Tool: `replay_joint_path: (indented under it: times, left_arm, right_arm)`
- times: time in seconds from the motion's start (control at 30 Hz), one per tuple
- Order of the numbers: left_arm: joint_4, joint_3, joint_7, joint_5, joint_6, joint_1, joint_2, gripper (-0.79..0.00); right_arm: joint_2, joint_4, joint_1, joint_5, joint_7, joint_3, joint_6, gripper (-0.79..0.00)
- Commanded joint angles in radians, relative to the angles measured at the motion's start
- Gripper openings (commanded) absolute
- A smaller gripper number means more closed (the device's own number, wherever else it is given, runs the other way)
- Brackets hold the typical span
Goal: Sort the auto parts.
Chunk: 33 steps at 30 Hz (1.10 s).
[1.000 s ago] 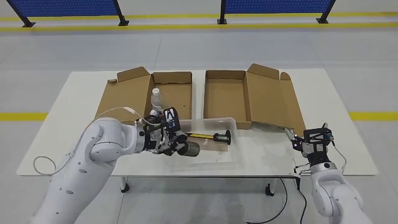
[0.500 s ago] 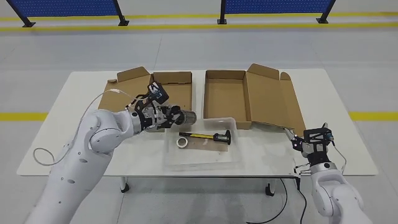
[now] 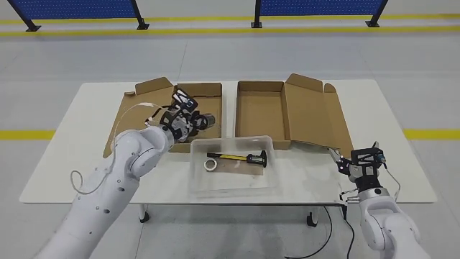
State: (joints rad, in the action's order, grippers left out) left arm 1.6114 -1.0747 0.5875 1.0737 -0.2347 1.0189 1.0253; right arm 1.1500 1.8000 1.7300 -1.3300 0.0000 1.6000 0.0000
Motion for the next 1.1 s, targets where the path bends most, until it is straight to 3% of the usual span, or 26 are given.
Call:
replay_joint_path:
  times: [0.0,0.3,0.5,1.07]
  left_arm:
    - [-0.01,0.022,0.0,0.007,0.026,-0.009,0.007,-0.785]
    - [-0.117,0.113,0.06,0.084,0.216,-0.079,0.049,-0.785]
    - [-0.199,0.157,0.083,0.054,0.28,-0.13,0.081,-0.785]
    - [-0.316,0.239,0.13,0.063,0.215,-0.19,0.135,-0.785]
  right_arm:
    - [0.0,0.0,0.0,0.0,0.0,0.0,0.0,0.0]
    - [0.0,0.0,0.0,0.0,0.0,0.0,0.0,0.0]
    - [0.0,0.0,0.0,0.0,0.0,0.0,0.0,0.0]
    - [0.0,0.0,0.0,0.0,0.0,0.0,0.0,0.0]
